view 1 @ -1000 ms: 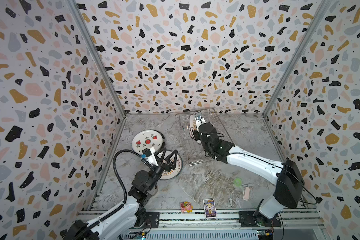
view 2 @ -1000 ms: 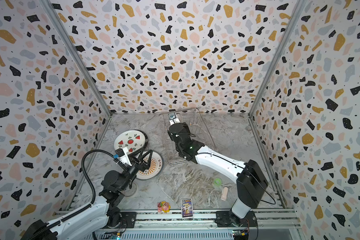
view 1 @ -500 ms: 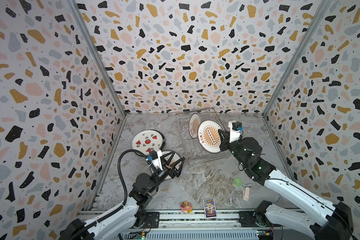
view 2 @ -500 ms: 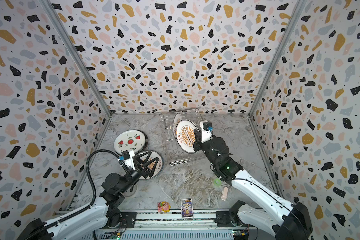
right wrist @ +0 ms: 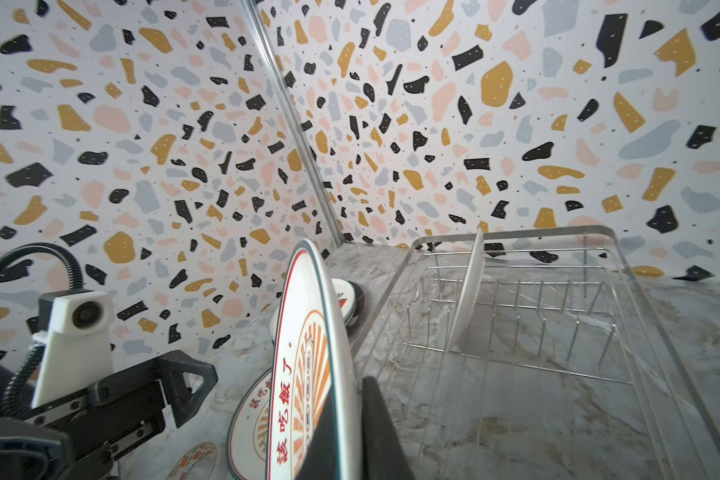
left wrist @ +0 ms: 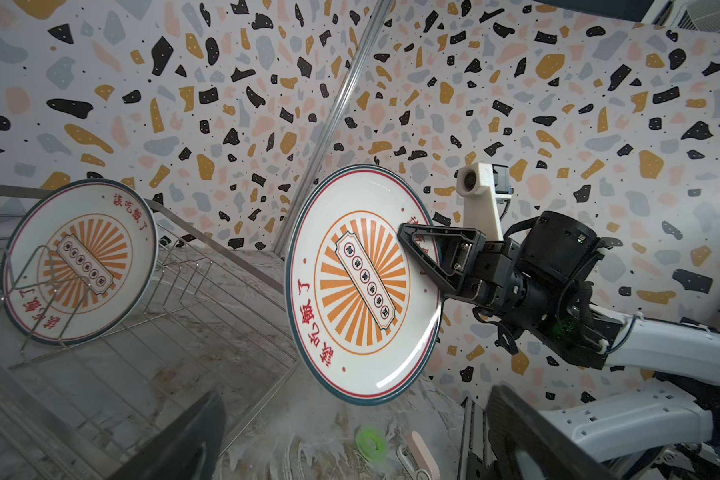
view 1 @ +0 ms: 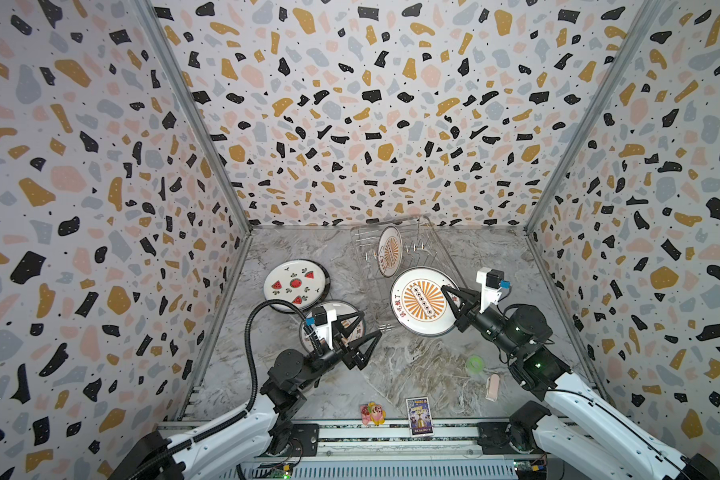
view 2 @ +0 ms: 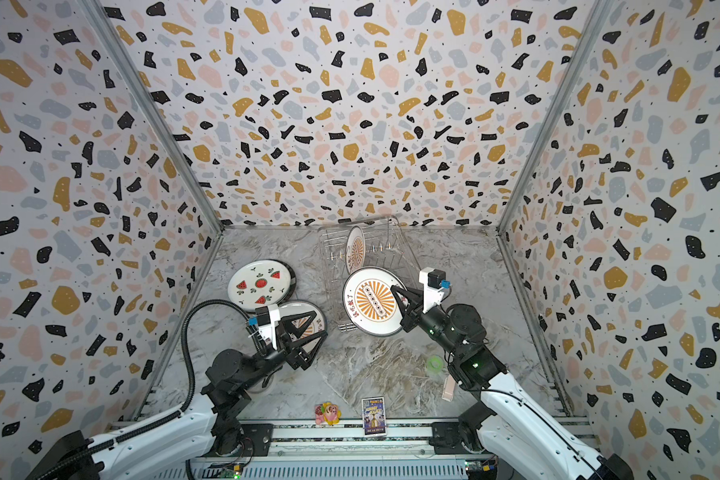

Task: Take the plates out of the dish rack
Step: 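Carry the sunburst plate toward the left gripper while the left gripper reaches its rim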

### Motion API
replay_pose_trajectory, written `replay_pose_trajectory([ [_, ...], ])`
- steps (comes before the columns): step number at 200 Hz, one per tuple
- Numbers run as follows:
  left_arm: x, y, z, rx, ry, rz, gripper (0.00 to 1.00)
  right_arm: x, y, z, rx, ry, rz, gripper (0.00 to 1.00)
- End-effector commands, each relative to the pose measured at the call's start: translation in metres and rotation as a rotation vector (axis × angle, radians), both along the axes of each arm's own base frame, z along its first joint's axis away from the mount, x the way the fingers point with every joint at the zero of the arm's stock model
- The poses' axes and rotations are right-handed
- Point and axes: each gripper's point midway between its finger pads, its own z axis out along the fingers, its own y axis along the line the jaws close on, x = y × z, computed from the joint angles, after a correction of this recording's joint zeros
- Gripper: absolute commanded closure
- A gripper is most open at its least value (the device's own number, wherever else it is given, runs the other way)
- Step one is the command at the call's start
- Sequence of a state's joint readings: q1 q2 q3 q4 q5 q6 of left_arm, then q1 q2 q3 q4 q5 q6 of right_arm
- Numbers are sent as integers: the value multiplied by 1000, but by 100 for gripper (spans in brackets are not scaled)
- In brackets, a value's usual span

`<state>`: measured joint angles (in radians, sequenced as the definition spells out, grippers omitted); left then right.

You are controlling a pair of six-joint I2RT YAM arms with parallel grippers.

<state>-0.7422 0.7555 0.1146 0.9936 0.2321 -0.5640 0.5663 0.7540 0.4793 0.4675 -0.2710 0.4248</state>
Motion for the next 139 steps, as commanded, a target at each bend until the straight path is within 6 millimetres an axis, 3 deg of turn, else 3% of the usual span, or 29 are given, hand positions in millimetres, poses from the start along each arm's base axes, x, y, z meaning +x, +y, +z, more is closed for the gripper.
replay_pose_trajectory([
  [1,-7,4,13,-13,-64,4,0,-25,8,34,98,-112,135,96],
  [29,-12,-2,11,-16,-59,-48,0,-32,16,27,101,-136,204,97],
  [68,-7,-12,6,4,-28,-73,9,-39,27,20,102,-140,295,97],
  [139,-3,-19,1,19,-4,-81,54,-28,38,6,80,-99,302,97],
])
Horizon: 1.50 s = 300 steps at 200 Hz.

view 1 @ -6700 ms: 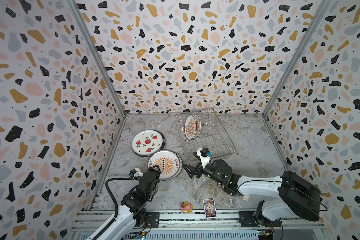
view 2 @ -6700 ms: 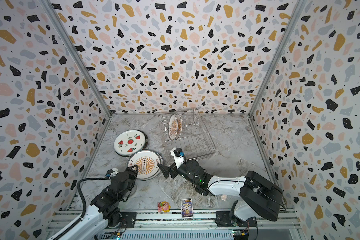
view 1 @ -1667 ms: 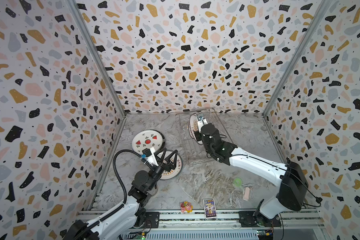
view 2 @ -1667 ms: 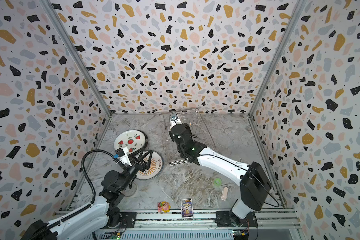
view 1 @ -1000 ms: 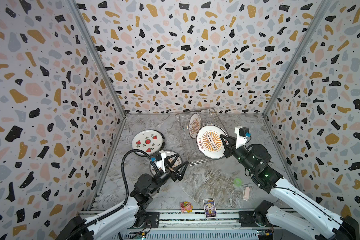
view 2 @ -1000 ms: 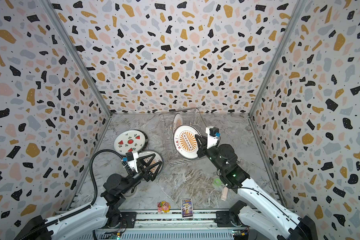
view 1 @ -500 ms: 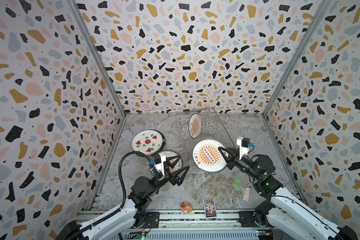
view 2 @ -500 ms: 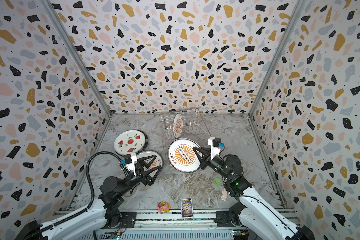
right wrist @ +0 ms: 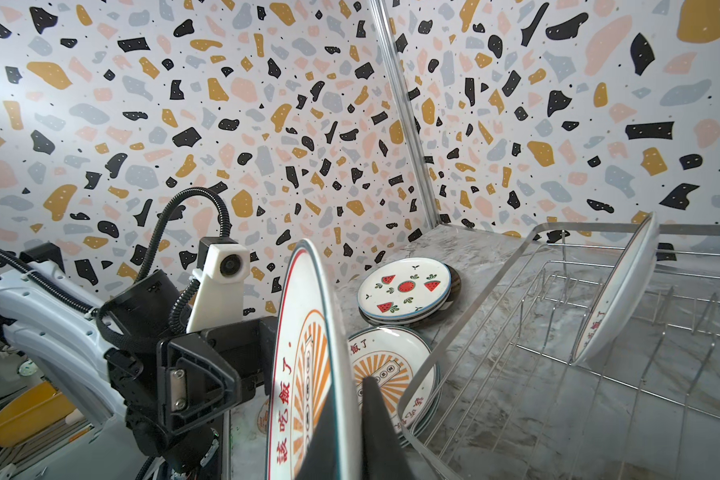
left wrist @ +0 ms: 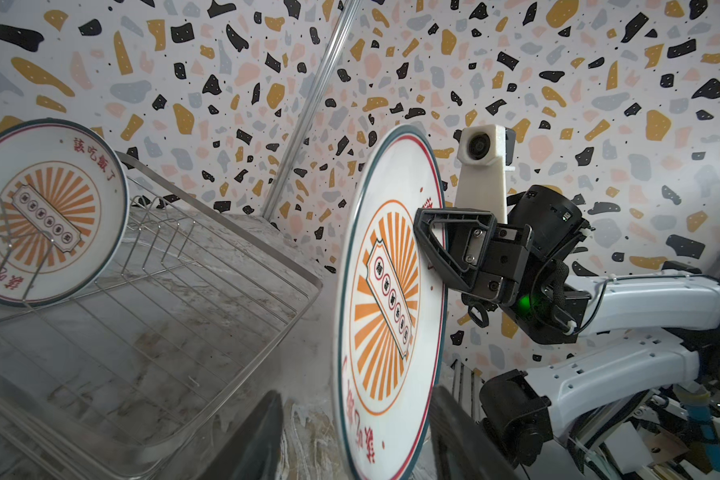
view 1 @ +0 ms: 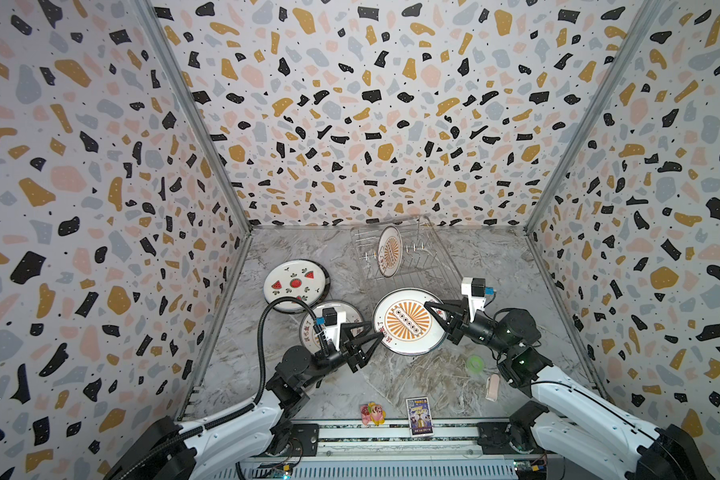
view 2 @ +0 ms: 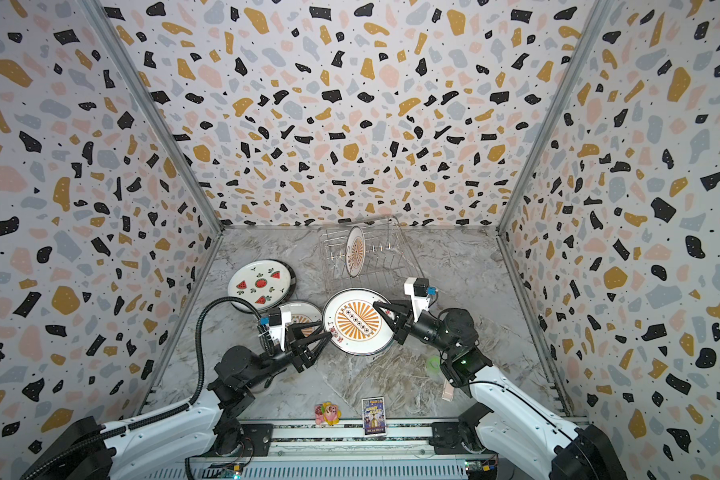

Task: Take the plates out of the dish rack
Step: 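Carry the sunburst plate toward the left gripper while the left gripper reaches its rim, then close the left gripper on the sunburst plate rim while the right gripper holds it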

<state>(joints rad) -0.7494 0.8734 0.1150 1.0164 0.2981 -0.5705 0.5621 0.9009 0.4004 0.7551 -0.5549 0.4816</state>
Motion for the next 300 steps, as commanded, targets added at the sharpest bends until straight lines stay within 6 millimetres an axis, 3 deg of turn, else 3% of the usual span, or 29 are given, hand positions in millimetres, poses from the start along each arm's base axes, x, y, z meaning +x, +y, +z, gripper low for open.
replay_pose_trajectory([
  [1,-2,-2,30,-54,-67,-9,54,-4,2,24,52,-70,19,97],
  [84,4,-9,22,-62,-12,-22,72,-6,18,18,20,-79,39,98],
  [114,5,-10,19,-66,5,-25,89,-3,18,16,12,-81,21,98],
  [152,6,-11,18,-71,18,-29,100,-9,24,13,-1,-100,55,97],
  [196,10,-9,17,-77,33,-5,100,-11,32,8,-22,-100,73,91],
  [220,14,-4,18,-98,52,29,100,-9,33,6,-28,-98,64,80],
  [239,17,3,20,-115,55,64,100,8,27,0,-45,-44,-32,54],
  [250,17,6,20,-116,54,80,100,24,20,-7,-64,13,-126,45],
  [267,19,12,21,-122,54,113,100,40,12,-16,-90,56,-222,41],
  [300,23,22,21,-127,59,170,100,51,8,-26,-124,89,-292,39],
])
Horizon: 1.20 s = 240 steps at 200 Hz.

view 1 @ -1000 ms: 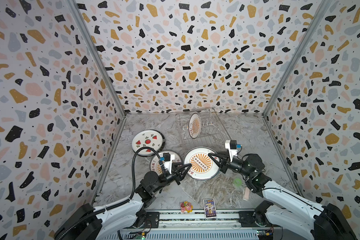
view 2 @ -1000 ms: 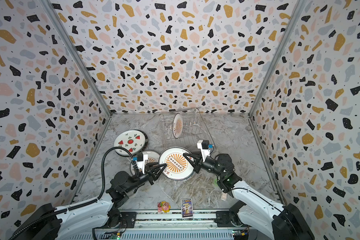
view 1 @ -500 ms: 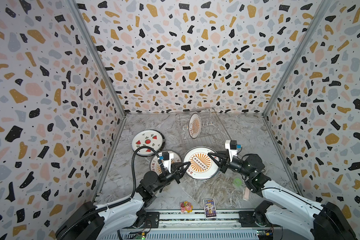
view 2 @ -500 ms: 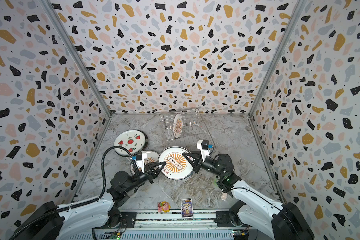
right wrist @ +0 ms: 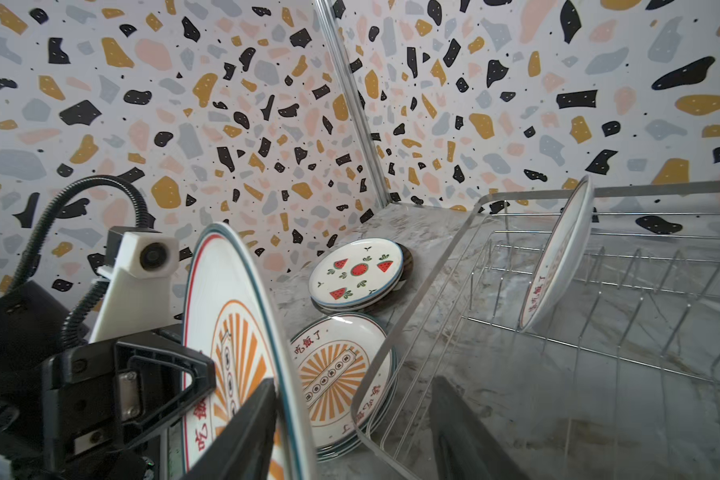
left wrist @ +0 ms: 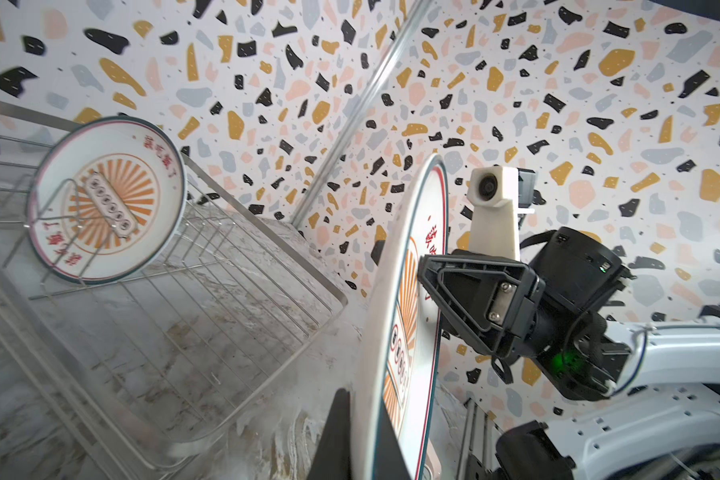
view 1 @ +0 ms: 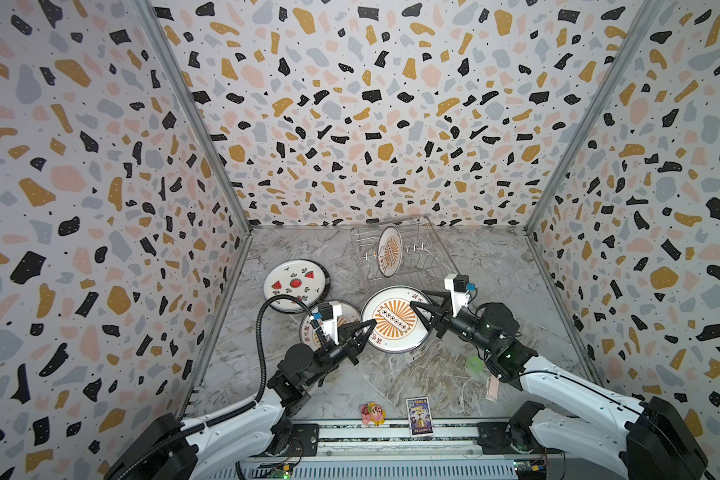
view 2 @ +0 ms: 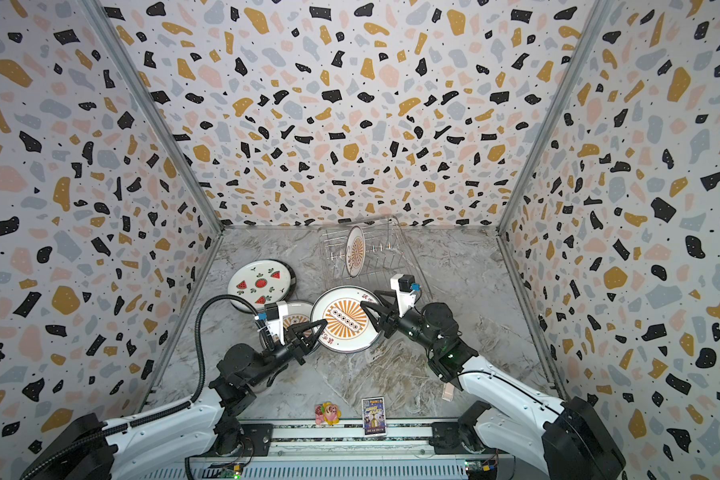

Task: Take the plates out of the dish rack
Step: 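Close the left gripper on the sunburst plate rim while the right gripper holds it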

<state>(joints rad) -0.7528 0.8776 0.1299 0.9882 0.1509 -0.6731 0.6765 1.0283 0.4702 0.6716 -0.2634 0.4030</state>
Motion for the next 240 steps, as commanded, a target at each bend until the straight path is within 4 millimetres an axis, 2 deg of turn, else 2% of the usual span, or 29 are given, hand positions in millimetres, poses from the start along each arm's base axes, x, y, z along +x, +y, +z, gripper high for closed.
replay_pose_trajectory([
  [1,1,10,21,-58,-56,51,100,17,-9,0,-21,25,-111,39],
  [49,22,44,12,-83,9,229,100,4,-2,10,-7,-12,-62,29],
  [89,40,84,-9,-144,133,381,100,-19,17,21,-33,-90,7,9],
  [105,44,100,-16,-191,172,426,100,-26,27,24,-46,-120,27,7],
  [125,46,109,-20,-219,203,449,100,-28,41,25,-64,-132,54,7],
  [173,51,131,-40,-281,318,517,100,-22,79,14,-202,-169,89,4],
  [200,55,138,-56,-286,408,551,100,-13,87,10,-207,-151,64,0],
  [225,55,142,-70,-295,478,579,100,-8,95,6,-229,-129,67,1],
  [240,54,146,-77,-307,513,605,100,3,94,2,-263,-96,8,1],
])
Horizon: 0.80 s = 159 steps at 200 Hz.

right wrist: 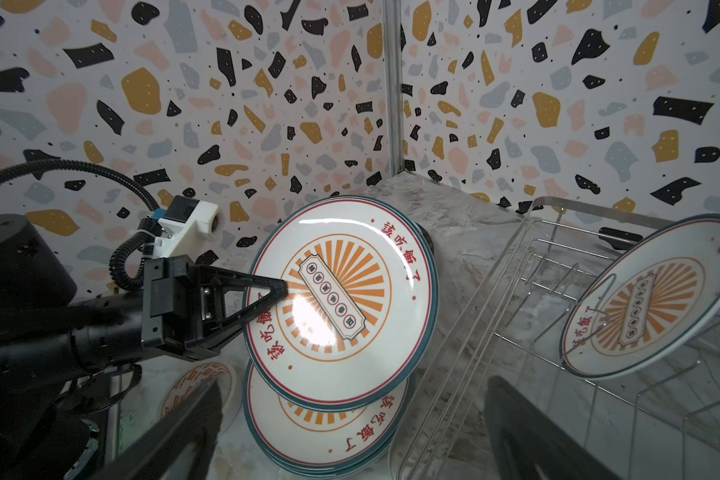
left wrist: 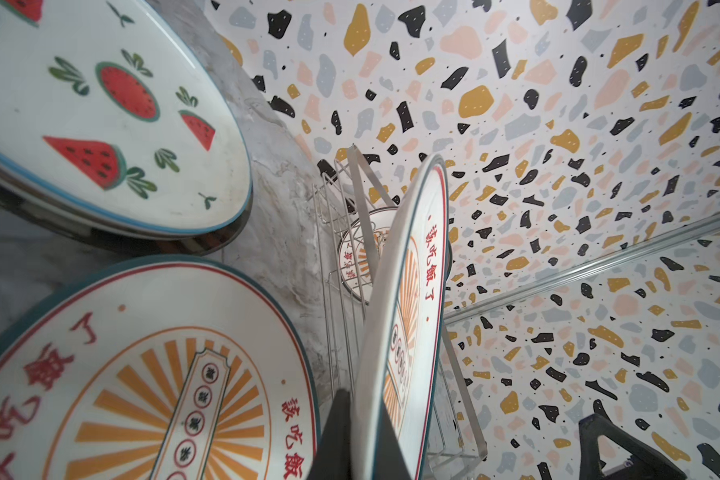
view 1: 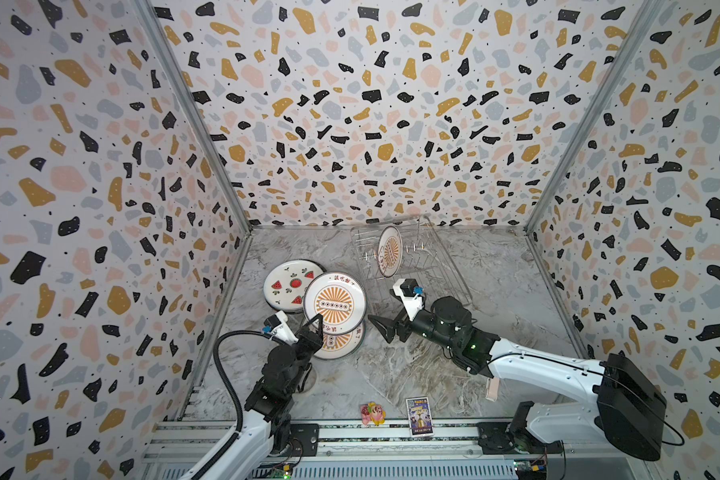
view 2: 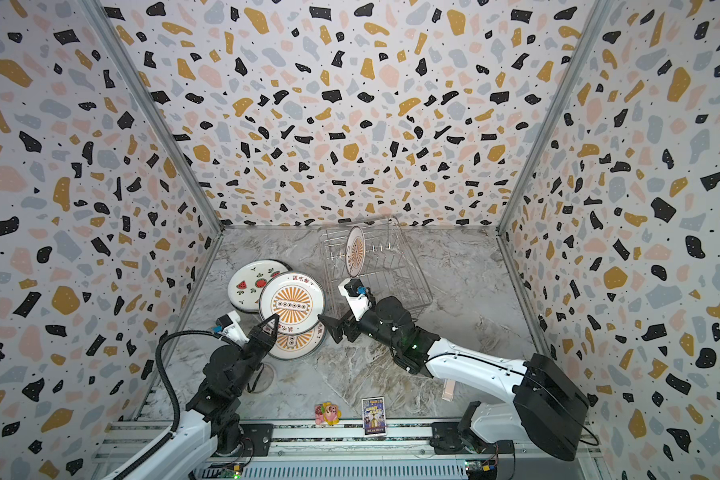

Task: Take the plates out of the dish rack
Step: 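Close the left gripper on the sunburst plate rim while the right gripper holds it, then lower the sunburst plate onto the sunburst stack with left while right draws back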

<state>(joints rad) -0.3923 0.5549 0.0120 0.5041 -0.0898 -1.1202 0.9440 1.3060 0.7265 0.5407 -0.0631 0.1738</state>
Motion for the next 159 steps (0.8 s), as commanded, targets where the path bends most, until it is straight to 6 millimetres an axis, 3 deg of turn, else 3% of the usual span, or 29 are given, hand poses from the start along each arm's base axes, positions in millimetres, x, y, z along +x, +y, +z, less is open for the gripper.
replay_pose_trajectory([
  [1,0,6,7,-74,5,40,100,14,1,15,-13,-8,-80,1],
  [68,-4,19,-25,-76,164,119,100,13,1,15,1,-12,-77,1],
  [93,-6,16,-35,-100,212,111,100,9,12,5,-79,9,-21,1],
  [159,-13,7,-55,-154,283,71,100,17,7,-1,-109,20,-74,1],
])
